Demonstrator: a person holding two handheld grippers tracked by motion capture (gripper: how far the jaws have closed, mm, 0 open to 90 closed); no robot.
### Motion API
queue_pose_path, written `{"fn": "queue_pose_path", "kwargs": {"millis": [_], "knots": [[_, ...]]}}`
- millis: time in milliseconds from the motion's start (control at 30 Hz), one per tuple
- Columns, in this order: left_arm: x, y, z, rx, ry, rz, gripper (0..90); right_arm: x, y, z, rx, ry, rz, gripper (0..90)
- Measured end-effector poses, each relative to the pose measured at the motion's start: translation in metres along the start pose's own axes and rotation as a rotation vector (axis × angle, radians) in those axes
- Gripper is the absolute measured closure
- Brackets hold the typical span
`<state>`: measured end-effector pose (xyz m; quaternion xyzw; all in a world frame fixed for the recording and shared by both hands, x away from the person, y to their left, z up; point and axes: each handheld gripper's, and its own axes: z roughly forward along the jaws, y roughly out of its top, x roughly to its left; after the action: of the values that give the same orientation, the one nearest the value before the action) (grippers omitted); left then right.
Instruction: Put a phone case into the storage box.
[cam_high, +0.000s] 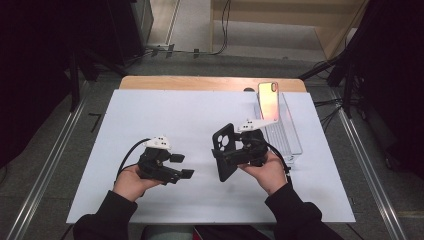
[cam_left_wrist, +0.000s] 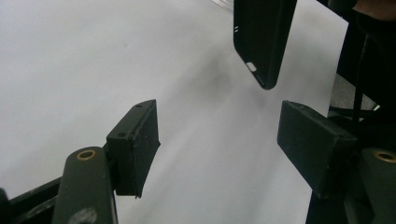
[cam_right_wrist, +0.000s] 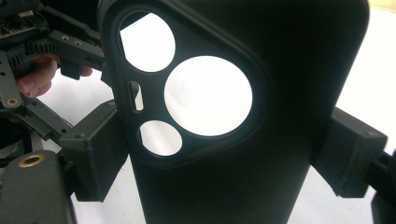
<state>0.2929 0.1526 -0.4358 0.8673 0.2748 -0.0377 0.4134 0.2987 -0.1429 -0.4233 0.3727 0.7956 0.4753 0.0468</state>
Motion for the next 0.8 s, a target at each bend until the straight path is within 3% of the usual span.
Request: {"fn": "queue_pose_path", "kwargs": {"millis": [67,567,800], "knots": [[0.001,-0.005,0.002,0.008,-0.004,-0.021,26.4,0.0,0.0,-0.001,0.002,-0.001,0.001,12.3],[-0.001,-0.024,0.001,0.029,0.0,-0.021,26.3,-0.006,0.004,-0.012,0.01,0.005,0.027,12.3],[-0.001,-0.028,-0.003,0.034,0.021,-0.042,26.3,-0.01,0.007,-0.018,0.004,-0.014,0.041,12.3]]}}
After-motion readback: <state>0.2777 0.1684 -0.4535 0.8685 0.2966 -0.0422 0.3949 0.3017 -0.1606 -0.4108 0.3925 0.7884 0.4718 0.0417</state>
